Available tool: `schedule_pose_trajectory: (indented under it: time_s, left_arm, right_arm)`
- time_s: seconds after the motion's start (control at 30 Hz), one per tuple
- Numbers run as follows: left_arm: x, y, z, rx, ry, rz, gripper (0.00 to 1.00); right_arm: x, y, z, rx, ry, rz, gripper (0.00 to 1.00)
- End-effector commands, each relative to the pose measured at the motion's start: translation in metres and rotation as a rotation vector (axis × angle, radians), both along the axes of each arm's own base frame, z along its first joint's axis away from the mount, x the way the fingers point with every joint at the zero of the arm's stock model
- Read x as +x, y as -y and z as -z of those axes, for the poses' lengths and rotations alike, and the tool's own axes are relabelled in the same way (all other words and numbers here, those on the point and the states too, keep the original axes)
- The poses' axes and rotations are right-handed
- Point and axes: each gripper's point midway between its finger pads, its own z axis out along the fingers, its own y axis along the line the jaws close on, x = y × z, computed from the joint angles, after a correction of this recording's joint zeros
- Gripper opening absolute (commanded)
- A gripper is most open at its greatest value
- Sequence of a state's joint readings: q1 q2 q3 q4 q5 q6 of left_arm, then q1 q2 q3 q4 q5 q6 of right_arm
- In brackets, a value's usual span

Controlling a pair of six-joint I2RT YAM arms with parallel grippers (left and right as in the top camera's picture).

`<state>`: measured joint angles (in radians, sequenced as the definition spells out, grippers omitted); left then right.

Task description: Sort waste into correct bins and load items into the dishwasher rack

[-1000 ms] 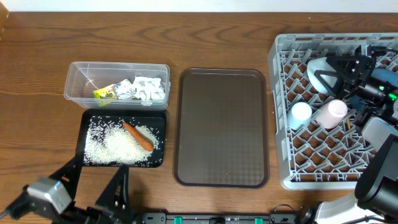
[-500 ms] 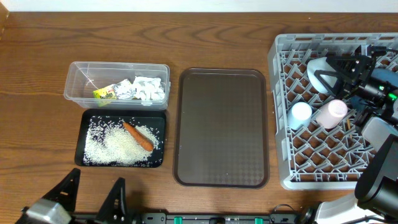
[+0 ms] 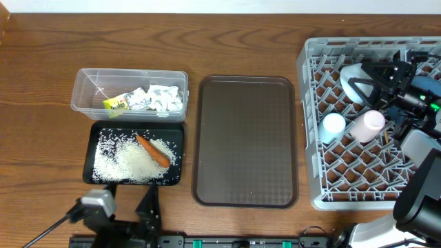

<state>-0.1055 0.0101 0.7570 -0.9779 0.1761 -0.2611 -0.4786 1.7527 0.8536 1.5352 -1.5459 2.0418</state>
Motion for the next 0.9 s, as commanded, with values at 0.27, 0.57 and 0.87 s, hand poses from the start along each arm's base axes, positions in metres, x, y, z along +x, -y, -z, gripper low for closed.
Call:
schedule_pose_trajectory:
  time_s: [0.27,0.57,0.87]
  left_arm:
    - [0.02,-0.009,0.095,0.057,-0.244,-0.057,1.0]
    - [0.075,-0.003,0.092,0.029,-0.04,-0.059,1.0]
    - [0.114,0.005,0.108,-0.011,0.162,-0.037,1.0]
  right_arm:
    - [-0.007,-0.006,-0.007,-0.029,0.042,-0.016,0.99]
    - [-0.007,-0.006,-0.007,-0.029,0.042,-0.016,0.99]
    - [-0.007,-0.006,-0.007,-0.029,0.042,-0.017,0.99]
